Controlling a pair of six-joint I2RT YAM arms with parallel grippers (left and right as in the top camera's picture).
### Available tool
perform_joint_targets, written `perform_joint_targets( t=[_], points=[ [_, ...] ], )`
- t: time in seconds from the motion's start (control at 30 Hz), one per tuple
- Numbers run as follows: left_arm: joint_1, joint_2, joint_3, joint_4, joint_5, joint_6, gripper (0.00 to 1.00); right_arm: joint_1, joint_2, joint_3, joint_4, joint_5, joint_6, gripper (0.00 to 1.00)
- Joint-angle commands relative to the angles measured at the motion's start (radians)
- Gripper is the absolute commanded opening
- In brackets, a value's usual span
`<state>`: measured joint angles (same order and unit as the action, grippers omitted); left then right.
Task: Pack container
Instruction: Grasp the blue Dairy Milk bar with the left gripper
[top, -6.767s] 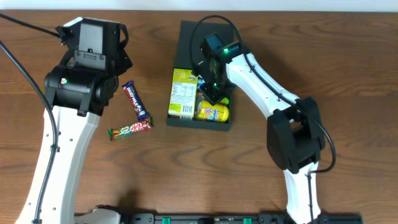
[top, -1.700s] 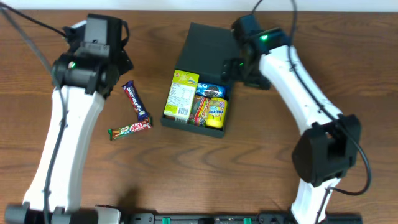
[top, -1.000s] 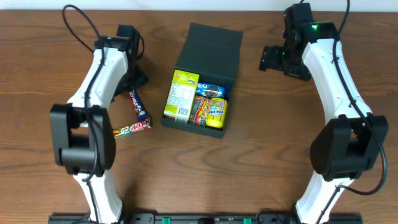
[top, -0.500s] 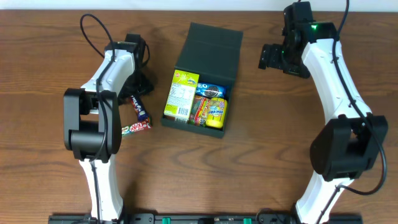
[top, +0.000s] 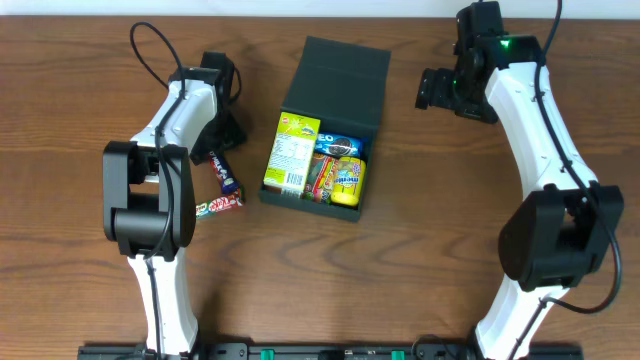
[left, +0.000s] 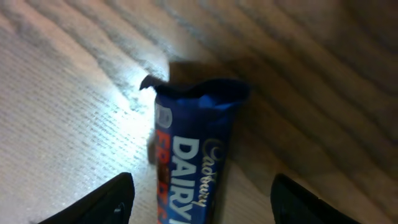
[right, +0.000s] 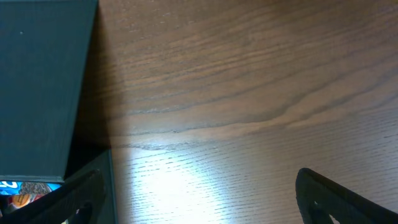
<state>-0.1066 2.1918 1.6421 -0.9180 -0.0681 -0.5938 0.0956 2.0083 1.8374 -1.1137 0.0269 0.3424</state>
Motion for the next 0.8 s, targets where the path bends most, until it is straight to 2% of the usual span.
perform_joint_targets(
  t=[0.0, 0.27, 0.43, 0.77],
  points=[
    [0.002, 0.012, -0.024, 0.018, 0.041, 0.037, 0.70, -0.005, -0.026, 0.018, -0.001, 0.010, -0.019, 0.97],
    [0.003, 0.013, -0.058, 0.037, 0.042, 0.056, 0.68, -0.004, -0.026, 0.018, -0.004, 0.010, -0.026, 0.97],
    [0.003, 0.013, -0.058, 0.036, 0.042, 0.056, 0.41, -0.004, -0.026, 0.018, -0.006, 0.010, -0.026, 0.96],
    [0.002, 0.011, -0.053, 0.032, 0.043, 0.056, 0.24, -0.003, -0.026, 0.018, -0.015, 0.010, -0.026, 0.96]
  ],
)
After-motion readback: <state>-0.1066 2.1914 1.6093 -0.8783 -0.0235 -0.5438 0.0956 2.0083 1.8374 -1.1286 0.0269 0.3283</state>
